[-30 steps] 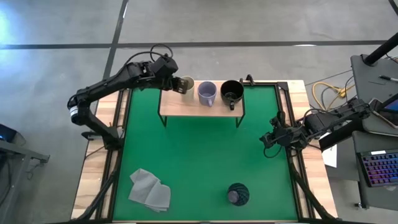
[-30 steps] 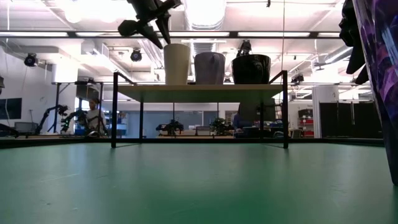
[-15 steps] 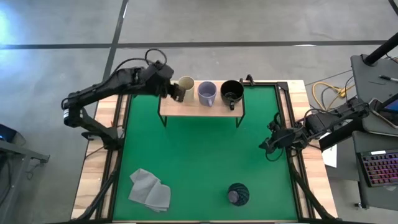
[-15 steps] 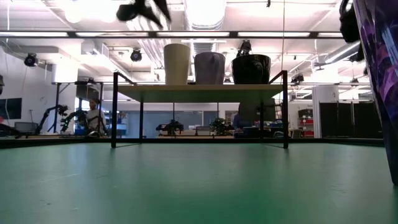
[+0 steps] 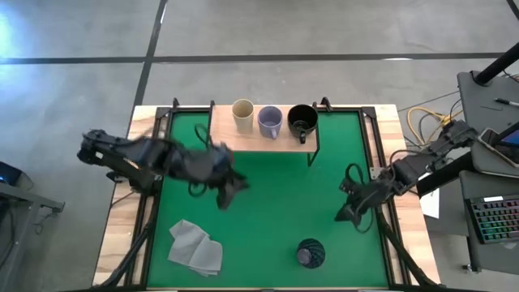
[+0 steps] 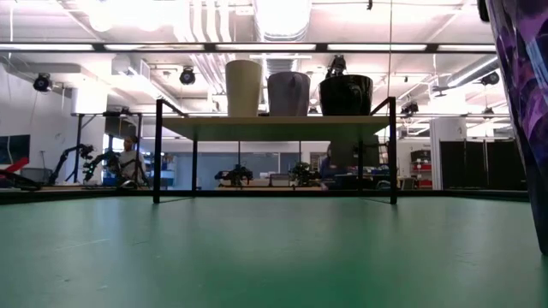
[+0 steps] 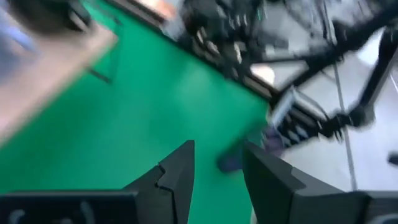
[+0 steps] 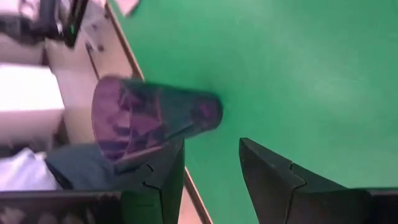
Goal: Stack small to large cups/mugs on shelf
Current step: Put the violet glass on the shelf
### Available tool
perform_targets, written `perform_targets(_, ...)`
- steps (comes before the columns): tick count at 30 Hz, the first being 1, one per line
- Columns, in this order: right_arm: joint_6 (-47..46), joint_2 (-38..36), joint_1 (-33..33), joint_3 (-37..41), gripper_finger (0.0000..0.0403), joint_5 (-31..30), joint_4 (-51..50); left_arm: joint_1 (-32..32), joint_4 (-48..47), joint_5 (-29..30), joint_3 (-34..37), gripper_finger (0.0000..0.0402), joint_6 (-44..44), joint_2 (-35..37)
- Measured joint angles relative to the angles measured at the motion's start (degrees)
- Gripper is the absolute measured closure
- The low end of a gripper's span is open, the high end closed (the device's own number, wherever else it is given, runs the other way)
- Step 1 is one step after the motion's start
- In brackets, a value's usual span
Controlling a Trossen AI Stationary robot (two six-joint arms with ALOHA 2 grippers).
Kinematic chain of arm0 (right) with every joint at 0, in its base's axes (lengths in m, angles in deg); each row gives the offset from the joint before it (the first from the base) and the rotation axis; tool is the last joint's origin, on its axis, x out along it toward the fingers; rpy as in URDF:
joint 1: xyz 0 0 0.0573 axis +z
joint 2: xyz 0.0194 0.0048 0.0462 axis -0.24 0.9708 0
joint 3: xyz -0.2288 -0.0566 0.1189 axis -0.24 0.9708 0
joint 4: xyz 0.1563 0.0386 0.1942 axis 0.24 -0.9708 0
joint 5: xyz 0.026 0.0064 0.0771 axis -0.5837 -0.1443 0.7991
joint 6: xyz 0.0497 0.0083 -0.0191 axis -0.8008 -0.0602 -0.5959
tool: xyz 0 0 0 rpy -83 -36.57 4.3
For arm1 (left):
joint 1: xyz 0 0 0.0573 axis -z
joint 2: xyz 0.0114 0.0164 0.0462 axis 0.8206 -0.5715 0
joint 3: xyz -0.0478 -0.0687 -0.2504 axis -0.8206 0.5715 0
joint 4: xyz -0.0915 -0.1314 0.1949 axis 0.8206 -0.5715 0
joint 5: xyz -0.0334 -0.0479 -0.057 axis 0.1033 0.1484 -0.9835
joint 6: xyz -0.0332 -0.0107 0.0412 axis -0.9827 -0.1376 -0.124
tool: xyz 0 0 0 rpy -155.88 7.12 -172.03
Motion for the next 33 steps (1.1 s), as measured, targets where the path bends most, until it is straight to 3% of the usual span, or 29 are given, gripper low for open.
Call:
perform_targets(6,5.15,10.35,1.66,-6.78,0.0257,0.09,-2.6,3.79,-0.99,1.17,0.04,0.0285,-3.86,-5.5)
perform_targets(10,6.5,15.64,2.62,-9.88,0.0264,4.35,-9.04,3.82,-2.93,1.15,0.12,0.0285,-8.09,-8.41)
perform_targets(16,3.14,19.05,7.3,-9.26,0.0289,6.07,-7.57,4.8,-13.07,-0.25,0.76,0.0285,-17.4,-11.92)
perform_targets(24,-5.83,19.43,12.66,-8.56,0.0315,0.02,-1.15,7.8,-2.92,-3.04,7.01,0.0286,-24.03,-13.63)
perform_targets(28,-6.33,20.7,12.78,-8.53,0.0315,-0.15,-0.16,9.26,-0.62,-2.68,9.65,0.0286,-27.19,-13.63)
perform_targets(33,-5.21,24.59,12.54,-8.49,0.0339,-0.3,8.45,10.34,3.67,-2.89,14.58,0.0286,-29.97,-13.63)
